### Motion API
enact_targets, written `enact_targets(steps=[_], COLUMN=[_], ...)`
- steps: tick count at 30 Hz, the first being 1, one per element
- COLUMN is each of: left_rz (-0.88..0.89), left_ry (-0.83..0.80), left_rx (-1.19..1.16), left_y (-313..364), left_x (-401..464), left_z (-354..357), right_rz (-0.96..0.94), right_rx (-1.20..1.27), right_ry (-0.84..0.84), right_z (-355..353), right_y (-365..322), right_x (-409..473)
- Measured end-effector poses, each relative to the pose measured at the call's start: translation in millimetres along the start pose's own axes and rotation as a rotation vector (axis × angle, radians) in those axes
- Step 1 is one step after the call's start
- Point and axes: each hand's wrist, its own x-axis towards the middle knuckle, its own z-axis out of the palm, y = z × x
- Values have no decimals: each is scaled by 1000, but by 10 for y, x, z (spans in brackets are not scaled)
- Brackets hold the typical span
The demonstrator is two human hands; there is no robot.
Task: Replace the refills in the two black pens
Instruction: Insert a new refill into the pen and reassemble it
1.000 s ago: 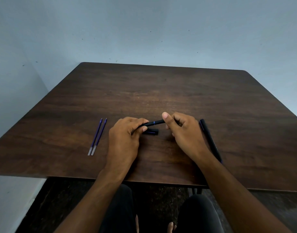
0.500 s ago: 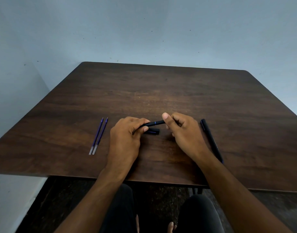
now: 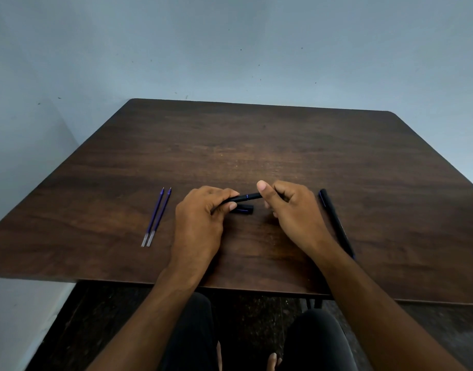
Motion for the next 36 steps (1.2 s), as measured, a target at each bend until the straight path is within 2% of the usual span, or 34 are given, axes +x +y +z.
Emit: enact_targets(steps=[6, 16, 23, 36], left_rz=[-4, 12, -1, -9], left_ry=[9, -1, 12, -18], left_rx=[19, 16, 24, -2], left_y=[-13, -21, -39, 18], left_x=[7, 3, 7, 5], left_z=[13, 10, 18, -24], right_rz=[27, -8, 25, -34], right_rx=[100, -15, 67, 11], right_ry=[-24, -16, -19, -65], right_z=[-14, -2, 9, -16], right_y=[-10, 9, 13, 13], right_x=[-6, 3, 9, -4])
